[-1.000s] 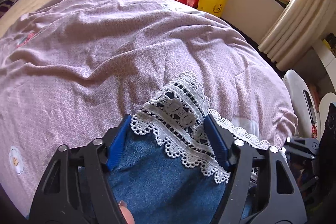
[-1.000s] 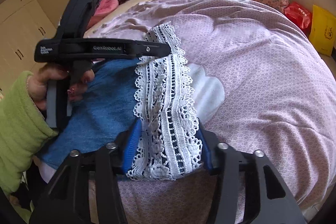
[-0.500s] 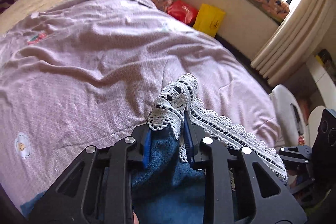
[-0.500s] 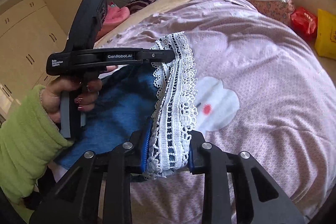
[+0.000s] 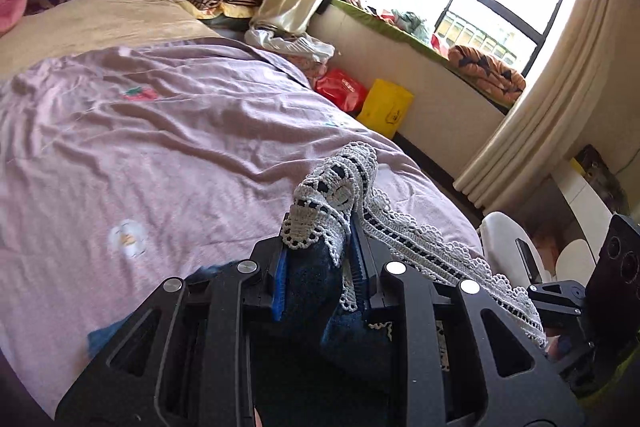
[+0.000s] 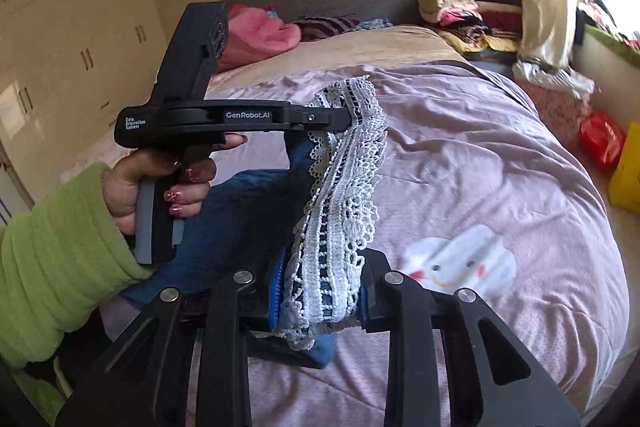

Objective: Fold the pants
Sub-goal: 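Lift the lace hems with both grippers and fold them over toward the waistband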

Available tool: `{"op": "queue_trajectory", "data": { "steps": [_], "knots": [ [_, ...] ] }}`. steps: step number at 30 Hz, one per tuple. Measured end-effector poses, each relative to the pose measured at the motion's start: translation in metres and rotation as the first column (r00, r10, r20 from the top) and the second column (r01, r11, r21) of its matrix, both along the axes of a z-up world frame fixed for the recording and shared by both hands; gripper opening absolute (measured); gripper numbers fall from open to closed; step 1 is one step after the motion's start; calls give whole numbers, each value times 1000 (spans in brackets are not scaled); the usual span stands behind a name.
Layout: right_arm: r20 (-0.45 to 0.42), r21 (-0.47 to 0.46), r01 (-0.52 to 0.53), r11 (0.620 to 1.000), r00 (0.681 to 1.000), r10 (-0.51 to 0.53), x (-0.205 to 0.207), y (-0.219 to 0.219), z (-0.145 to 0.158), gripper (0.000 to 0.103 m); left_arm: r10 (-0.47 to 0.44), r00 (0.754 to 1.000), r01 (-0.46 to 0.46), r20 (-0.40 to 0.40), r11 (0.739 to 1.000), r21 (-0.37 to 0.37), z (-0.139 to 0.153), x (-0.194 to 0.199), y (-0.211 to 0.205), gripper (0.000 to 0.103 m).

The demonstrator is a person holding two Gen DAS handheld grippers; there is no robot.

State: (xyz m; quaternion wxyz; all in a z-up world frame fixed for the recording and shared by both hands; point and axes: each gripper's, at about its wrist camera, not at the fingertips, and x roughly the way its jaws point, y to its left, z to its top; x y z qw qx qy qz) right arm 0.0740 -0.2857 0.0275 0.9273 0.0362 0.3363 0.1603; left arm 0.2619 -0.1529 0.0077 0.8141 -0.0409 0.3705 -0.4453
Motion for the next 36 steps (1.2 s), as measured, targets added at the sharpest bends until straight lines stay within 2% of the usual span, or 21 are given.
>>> {"op": "queue_trajectory", "data": {
  "steps": [4,7,9,10,12,14,16,17,19,21,23,25,27,31,33,36],
  "knots": [
    [-16,-63,-51,997,999,50,8,32,-13,26,52,998,-53,-34,998,-23,-14,-2,32,20],
    [-39,-125,-90,988,996,86,12,57,-28,26,99,988,-101,-117,995,-12,-32,1,52,25],
    [-49,-149,-127,981,991,121,13,73,-35,26,131,976,-136,-172,991,-17,-37,4,62,38],
    [-50,-167,-146,975,989,140,12,82,-37,26,151,967,-161,-206,986,-34,-38,5,70,40],
    [-40,-210,-184,960,983,180,9,101,-41,27,174,954,-193,-245,979,-58,-38,6,82,49],
    [-39,-231,-241,943,970,239,7,117,-42,28,211,938,-240,-275,968,-73,-32,5,97,54],
    [-47,-251,-284,925,958,282,6,129,-45,28,221,931,-266,-290,956,-124,-27,0,114,60],
    [-50,-264,-303,916,952,300,5,136,-48,29,233,926,-282,-297,950,-133,-27,-2,122,66],
    [-69,-269,-345,899,938,340,4,146,-55,31,248,917,-302,-314,944,-135,-31,-5,133,68],
    [-89,-237,-382,893,924,371,3,152,-58,37,249,907,-308,-340,942,-130,-38,-8,140,68],
    [-88,-207,-404,891,915,394,1,153,-57,50,264,896,-316,-357,944,-96,-46,-7,142,68],
    [-84,-168,-415,894,910,407,-1,148,-51,58,266,890,-319,-371,943,-91,-51,-7,144,68],
    [-67,-117,-407,906,913,402,0,134,-42,61,263,886,-321,-381,943,-94,-54,-6,144,68],
    [-38,-65,-288,956,958,286,28,89,-25,66,248,894,-297,-374,951,-79,-53,-9,142,68],
    [-58,-33,-206,978,977,203,55,62,-23,67,244,895,-286,-373,956,-62,-53,-11,141,68],
    [-126,11,-107,994,986,108,100,30,-28,67,246,894,-285,-374,957,-52,-54,-15,143,68]
  ]
}}
